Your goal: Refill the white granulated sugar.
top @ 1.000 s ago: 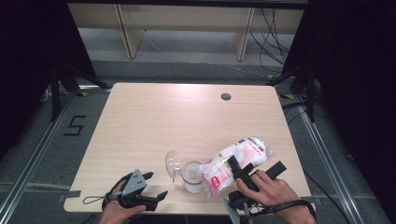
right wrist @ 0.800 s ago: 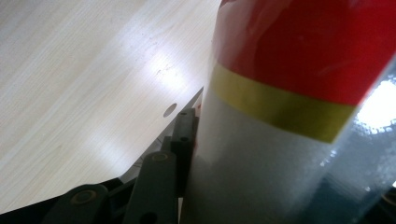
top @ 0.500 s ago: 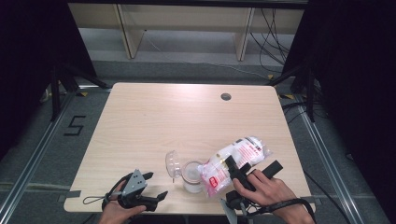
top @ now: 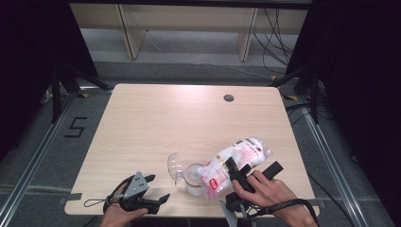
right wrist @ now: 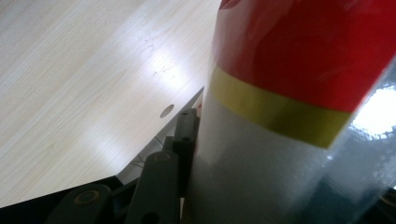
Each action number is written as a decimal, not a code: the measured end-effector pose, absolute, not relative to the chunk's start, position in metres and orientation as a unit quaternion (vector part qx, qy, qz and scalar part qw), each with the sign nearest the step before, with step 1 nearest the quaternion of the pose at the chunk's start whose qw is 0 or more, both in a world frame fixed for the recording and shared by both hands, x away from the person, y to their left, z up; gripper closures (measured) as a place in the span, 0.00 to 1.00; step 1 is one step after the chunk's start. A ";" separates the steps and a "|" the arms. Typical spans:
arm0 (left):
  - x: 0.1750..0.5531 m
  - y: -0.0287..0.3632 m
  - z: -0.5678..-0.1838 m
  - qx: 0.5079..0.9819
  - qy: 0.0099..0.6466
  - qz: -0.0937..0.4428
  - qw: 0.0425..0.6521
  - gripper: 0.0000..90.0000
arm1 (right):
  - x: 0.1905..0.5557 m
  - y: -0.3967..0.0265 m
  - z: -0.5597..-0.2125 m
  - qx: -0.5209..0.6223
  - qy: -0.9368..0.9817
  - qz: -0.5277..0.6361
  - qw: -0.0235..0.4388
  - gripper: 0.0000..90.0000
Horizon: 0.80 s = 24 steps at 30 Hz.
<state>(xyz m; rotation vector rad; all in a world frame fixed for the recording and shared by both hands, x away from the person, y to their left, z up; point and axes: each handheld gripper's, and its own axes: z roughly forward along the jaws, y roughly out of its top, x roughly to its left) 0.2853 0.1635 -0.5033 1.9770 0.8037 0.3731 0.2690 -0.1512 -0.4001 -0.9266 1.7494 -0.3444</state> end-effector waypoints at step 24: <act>0.285 0.164 -0.503 0.809 0.327 0.154 0.464 0.18 | 0.271 -0.152 -0.397 -0.384 0.740 -0.148 0.532 0.80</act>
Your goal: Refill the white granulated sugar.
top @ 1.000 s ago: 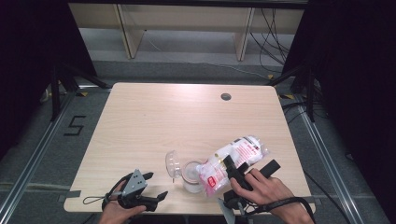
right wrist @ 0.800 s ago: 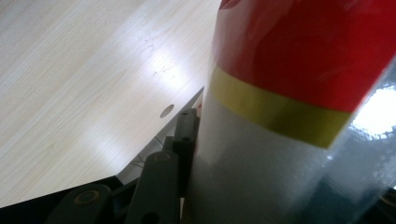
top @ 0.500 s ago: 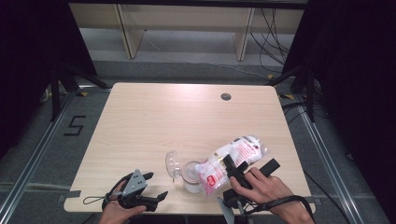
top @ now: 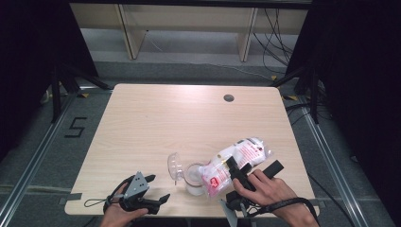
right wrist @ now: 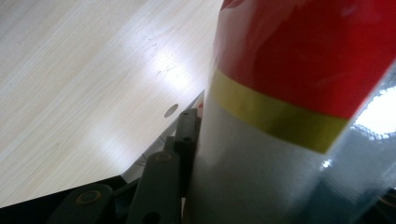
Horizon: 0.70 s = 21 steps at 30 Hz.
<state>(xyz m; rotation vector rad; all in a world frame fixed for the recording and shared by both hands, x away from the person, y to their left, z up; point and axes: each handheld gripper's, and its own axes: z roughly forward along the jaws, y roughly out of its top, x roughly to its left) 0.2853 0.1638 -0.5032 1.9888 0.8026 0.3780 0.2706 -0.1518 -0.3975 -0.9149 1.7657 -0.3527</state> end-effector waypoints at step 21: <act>0.286 0.164 -0.503 0.811 0.323 0.153 0.462 0.18 | 0.272 -0.148 -0.395 -0.391 0.742 -0.152 0.523 0.80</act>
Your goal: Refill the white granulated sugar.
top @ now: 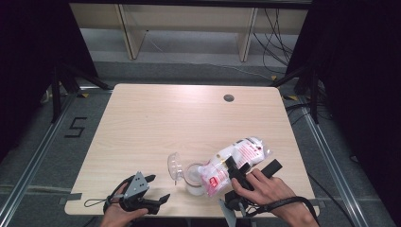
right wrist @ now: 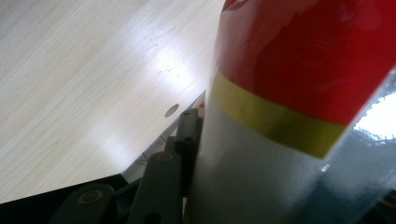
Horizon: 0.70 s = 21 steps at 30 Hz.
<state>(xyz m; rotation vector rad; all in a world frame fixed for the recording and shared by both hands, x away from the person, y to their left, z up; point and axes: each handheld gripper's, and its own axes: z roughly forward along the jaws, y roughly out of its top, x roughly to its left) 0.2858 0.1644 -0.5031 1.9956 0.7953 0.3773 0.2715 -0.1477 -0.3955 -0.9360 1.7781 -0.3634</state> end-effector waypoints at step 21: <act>0.285 0.164 -0.503 0.806 0.328 0.151 0.469 0.18 | 0.273 -0.145 -0.395 -0.395 0.744 -0.159 0.515 0.81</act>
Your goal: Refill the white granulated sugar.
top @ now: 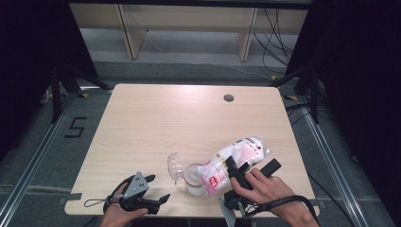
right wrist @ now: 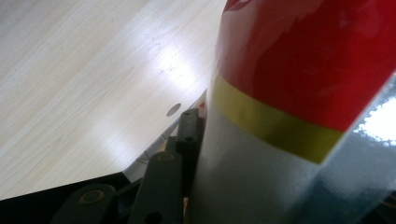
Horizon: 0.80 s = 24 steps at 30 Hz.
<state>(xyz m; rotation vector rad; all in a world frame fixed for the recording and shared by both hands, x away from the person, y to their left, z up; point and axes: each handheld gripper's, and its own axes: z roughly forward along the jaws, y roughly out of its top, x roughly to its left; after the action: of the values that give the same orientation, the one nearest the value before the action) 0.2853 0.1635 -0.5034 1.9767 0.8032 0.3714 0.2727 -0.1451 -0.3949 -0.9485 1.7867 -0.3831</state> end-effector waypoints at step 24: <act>0.286 0.164 -0.503 0.812 0.323 0.153 0.462 0.18 | 0.273 -0.147 -0.396 -0.396 0.748 -0.157 0.509 0.82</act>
<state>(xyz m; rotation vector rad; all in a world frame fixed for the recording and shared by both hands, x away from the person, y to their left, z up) 0.2858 0.1645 -0.5031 1.9963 0.7950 0.3763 0.2726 -0.1471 -0.3962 -0.9548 1.8017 -0.3793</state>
